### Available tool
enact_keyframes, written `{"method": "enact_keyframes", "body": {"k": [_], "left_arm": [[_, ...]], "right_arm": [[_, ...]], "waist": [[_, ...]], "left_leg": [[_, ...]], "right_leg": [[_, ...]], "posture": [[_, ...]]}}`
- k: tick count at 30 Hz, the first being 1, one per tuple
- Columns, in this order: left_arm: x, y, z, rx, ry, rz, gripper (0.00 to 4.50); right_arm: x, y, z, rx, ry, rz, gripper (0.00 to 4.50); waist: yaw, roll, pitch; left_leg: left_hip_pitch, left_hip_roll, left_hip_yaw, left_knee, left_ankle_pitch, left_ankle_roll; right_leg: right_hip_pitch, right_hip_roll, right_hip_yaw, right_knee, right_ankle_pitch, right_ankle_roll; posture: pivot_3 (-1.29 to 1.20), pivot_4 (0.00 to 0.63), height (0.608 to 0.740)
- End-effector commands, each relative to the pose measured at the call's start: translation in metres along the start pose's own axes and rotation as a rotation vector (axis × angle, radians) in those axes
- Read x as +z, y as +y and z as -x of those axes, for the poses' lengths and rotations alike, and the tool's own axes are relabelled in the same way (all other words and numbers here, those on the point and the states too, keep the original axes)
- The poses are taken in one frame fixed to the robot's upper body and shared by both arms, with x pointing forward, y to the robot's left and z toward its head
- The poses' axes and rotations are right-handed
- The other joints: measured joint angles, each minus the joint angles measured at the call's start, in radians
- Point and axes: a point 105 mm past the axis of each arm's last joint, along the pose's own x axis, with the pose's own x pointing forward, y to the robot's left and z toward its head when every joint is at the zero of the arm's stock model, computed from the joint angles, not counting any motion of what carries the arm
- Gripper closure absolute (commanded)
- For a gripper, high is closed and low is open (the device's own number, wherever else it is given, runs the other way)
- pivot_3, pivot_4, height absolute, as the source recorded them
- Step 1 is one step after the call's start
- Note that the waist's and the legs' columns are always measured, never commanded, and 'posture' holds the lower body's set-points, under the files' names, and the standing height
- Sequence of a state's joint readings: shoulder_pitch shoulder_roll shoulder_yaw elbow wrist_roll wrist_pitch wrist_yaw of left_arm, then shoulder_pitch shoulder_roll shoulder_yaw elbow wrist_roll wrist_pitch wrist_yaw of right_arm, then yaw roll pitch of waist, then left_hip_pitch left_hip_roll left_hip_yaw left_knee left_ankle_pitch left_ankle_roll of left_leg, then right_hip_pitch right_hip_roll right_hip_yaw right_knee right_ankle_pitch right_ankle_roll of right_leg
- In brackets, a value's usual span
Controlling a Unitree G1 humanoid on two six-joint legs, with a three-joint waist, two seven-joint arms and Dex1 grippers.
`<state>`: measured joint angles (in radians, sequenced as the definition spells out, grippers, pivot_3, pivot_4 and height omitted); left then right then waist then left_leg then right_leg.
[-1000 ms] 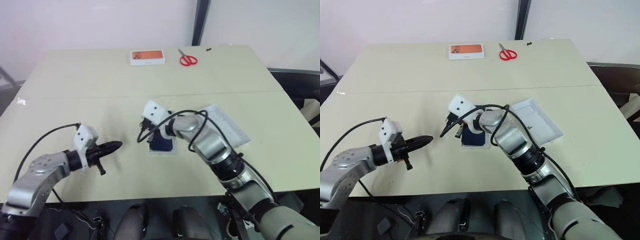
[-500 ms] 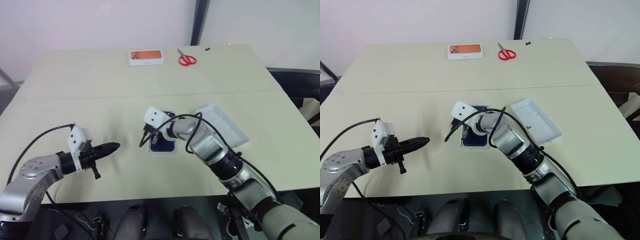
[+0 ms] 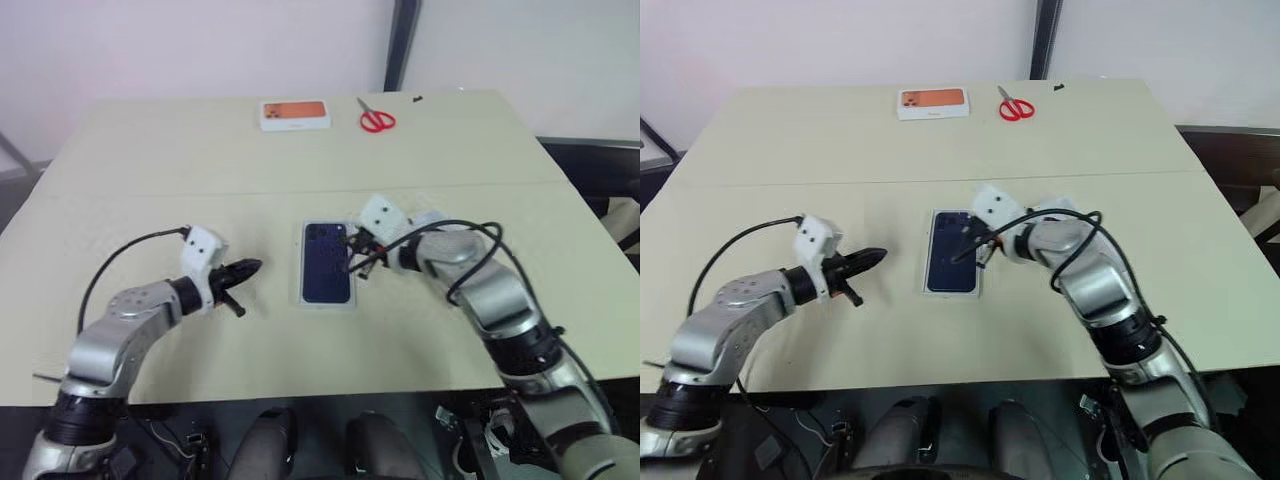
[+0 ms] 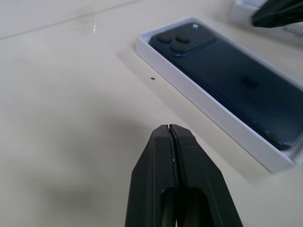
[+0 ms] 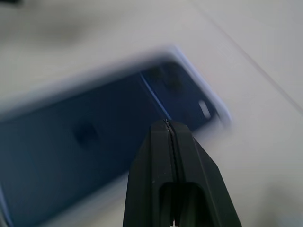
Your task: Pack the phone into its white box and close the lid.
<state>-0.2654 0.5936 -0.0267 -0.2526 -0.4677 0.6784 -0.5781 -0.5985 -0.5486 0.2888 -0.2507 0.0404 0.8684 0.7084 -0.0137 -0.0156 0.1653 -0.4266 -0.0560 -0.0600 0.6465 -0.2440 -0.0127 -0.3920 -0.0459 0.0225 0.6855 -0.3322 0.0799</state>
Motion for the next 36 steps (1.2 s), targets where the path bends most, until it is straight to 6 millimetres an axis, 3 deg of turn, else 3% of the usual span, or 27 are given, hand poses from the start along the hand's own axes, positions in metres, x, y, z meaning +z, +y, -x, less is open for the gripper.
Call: {"method": "enact_keyframes", "body": {"k": [1, 7, 13, 16, 21, 32, 36], "left_arm": [[0.005, -0.004, -0.021, -0.003, 0.073, -0.028, 4.47], [0.013, -0.014, -0.052, -0.040, 0.143, -0.031, 4.47], [0.010, -0.024, -0.062, -0.066, 0.199, -0.015, 4.47], [0.014, -0.039, -0.069, -0.108, 0.184, -0.010, 4.47], [0.018, -0.066, -0.074, -0.209, 0.178, -0.009, 4.47], [0.020, -0.133, -0.083, -0.488, 0.231, -0.078, 4.47], [0.020, -0.141, -0.084, -0.524, 0.239, -0.085, 4.47]], "right_arm": [[0.000, -0.005, 0.009, -0.040, 0.025, 0.114, 4.50], [-0.008, 0.004, -0.005, -0.038, 0.064, 0.145, 4.50], [-0.006, 0.013, -0.020, -0.034, 0.067, 0.159, 4.50], [-0.004, 0.017, -0.020, -0.019, 0.062, 0.162, 4.50], [-0.010, 0.015, -0.008, -0.016, 0.081, 0.171, 4.50], [-0.045, 0.013, 0.042, 0.012, 0.211, 0.190, 4.50], [-0.052, 0.013, 0.053, 0.015, 0.240, 0.189, 4.50]], "waist": [[-0.003, 0.000, 0.000], [-0.002, 0.000, 0.000], [0.001, 0.000, 0.000], [0.003, 0.000, 0.000], [0.008, 0.000, 0.000], [0.029, 0.000, 0.000], [0.025, 0.000, 0.000]], "left_leg": [[0.000, 0.000, 0.000, 0.000, 0.000, 0.000], [0.000, 0.000, 0.000, 0.001, 0.000, 0.000], [0.000, 0.000, 0.000, 0.001, 0.002, -0.003], [0.000, 0.000, 0.000, 0.002, 0.003, -0.004], [0.000, 0.000, 0.000, 0.003, 0.003, -0.004], [0.000, 0.000, 0.000, 0.004, 0.001, -0.001], [0.000, 0.000, 0.000, 0.004, 0.001, -0.001]], "right_leg": [[0.000, 0.000, 0.000, 0.000, 0.000, 0.000], [0.000, 0.001, 0.001, 0.000, 0.000, 0.000], [0.000, 0.001, 0.001, 0.000, 0.000, 0.000], [0.000, 0.001, 0.001, 0.000, 0.000, 0.000], [0.001, 0.000, 0.000, 0.000, 0.000, 0.000], [0.003, 0.000, 0.000, -0.001, 0.000, 0.000], [0.003, 0.000, 0.000, -0.001, 0.000, 0.000]], "posture": [[0.00, 0.150, 0.740], [0.00, 0.150, 0.740], [0.00, 0.150, 0.740], [0.00, 0.150, 0.740], [0.00, 0.150, 0.740], [0.00, 0.150, 0.740], [0.00, 0.150, 0.740]]}}
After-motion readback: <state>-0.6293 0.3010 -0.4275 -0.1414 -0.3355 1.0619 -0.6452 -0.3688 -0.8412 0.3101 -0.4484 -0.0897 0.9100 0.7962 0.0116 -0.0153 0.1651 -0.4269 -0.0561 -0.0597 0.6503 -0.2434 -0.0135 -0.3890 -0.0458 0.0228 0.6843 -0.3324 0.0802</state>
